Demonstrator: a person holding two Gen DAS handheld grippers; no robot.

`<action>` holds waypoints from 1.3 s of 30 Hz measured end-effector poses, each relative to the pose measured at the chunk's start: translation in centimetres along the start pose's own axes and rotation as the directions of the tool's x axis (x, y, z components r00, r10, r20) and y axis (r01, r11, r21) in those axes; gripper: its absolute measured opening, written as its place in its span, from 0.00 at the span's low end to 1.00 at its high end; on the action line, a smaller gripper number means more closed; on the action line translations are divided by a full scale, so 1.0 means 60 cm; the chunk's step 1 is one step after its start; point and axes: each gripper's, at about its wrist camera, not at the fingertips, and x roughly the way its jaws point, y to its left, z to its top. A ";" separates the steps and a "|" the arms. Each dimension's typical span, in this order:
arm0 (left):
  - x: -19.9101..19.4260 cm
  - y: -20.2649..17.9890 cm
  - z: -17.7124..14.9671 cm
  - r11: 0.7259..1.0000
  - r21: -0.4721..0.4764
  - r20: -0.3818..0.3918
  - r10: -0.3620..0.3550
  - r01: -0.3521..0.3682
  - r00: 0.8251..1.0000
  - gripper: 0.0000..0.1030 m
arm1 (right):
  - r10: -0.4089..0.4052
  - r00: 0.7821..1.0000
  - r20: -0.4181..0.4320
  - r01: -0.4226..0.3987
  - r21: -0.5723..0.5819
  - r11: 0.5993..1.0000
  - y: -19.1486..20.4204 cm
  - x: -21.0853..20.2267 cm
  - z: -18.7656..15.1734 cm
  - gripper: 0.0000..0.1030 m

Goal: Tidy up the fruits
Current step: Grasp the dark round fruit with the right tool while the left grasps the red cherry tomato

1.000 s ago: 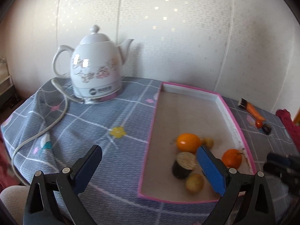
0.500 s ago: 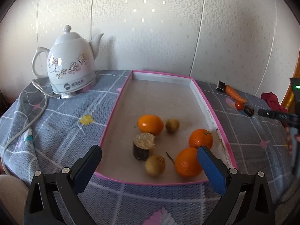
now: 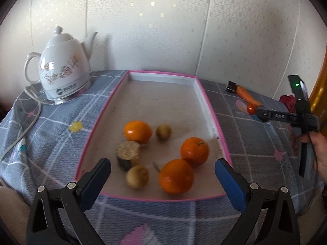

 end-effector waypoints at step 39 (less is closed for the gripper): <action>0.243 -0.348 0.161 0.956 0.275 -0.127 -0.070 0.102 0.990 0.78 | -0.038 0.999 -0.015 0.041 0.338 0.940 -0.142 -0.062 -0.035 0.44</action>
